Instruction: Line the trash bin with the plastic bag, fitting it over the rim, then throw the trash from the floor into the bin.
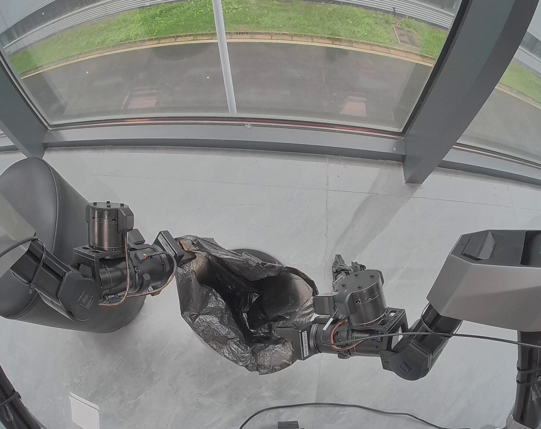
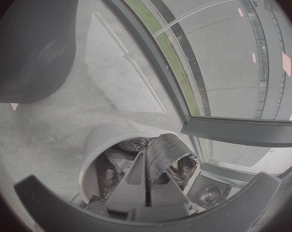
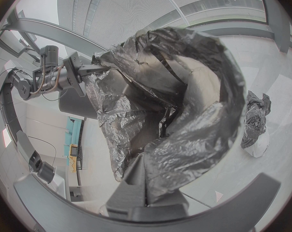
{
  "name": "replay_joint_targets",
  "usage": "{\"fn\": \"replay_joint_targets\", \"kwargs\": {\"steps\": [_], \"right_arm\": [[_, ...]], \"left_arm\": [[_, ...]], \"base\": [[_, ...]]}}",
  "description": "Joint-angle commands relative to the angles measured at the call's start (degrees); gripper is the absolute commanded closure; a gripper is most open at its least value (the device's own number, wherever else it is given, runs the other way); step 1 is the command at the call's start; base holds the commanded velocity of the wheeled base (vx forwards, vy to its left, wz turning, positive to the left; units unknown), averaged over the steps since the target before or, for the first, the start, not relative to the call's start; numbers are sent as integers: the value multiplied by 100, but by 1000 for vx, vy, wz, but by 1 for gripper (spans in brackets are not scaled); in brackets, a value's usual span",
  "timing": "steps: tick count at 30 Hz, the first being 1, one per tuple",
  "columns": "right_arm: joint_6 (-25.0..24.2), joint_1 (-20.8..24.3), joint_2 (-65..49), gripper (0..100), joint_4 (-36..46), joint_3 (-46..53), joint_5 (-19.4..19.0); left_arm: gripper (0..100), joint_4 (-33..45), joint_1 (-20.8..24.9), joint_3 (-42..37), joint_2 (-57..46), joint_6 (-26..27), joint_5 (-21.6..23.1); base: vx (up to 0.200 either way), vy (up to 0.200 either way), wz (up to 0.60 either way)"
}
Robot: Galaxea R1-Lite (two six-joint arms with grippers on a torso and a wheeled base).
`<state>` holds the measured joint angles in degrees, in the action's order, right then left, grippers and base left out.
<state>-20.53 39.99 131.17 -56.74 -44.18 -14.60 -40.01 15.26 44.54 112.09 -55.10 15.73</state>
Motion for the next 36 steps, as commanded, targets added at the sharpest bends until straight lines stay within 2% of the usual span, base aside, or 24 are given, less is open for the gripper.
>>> {"fn": "replay_joint_targets", "kwargs": {"steps": [1,4,6,7,8,11,14,27,36], "right_arm": [[14,1,-338,100,-4,146,1],[49,1,-417,100,-4,146,1],[198,-8,-496,100,-4,164,1],[198,-8,-496,100,-4,164,1],[251,-35,-522,100,-4,190,1],[260,-61,-549,100,5,208,1],[348,-105,-540,100,5,252,1],[691,-395,-303,100,5,252,1],[691,-351,-188,100,-4,217,1]], "left_arm": [[100,2,-6,-51,93,465,-298],[100,2,3,-69,111,861,-571],[100,20,38,-95,111,1362,-808],[100,20,38,-95,111,1362,-808],[100,28,38,-104,164,1713,-922],[100,28,-23,-113,304,2329,-1045],[100,55,-41,-121,392,2583,-1028],[100,20,-6,37,858,2724,-1019],[100,63,-6,-95,797,2689,-1001]], "base": [[0,0,0],[0,0,0],[0,0,0],[0,0,0],[0,0,0],[0,0,0],[0,0,0],[0,0,0],[0,0,0]]}}
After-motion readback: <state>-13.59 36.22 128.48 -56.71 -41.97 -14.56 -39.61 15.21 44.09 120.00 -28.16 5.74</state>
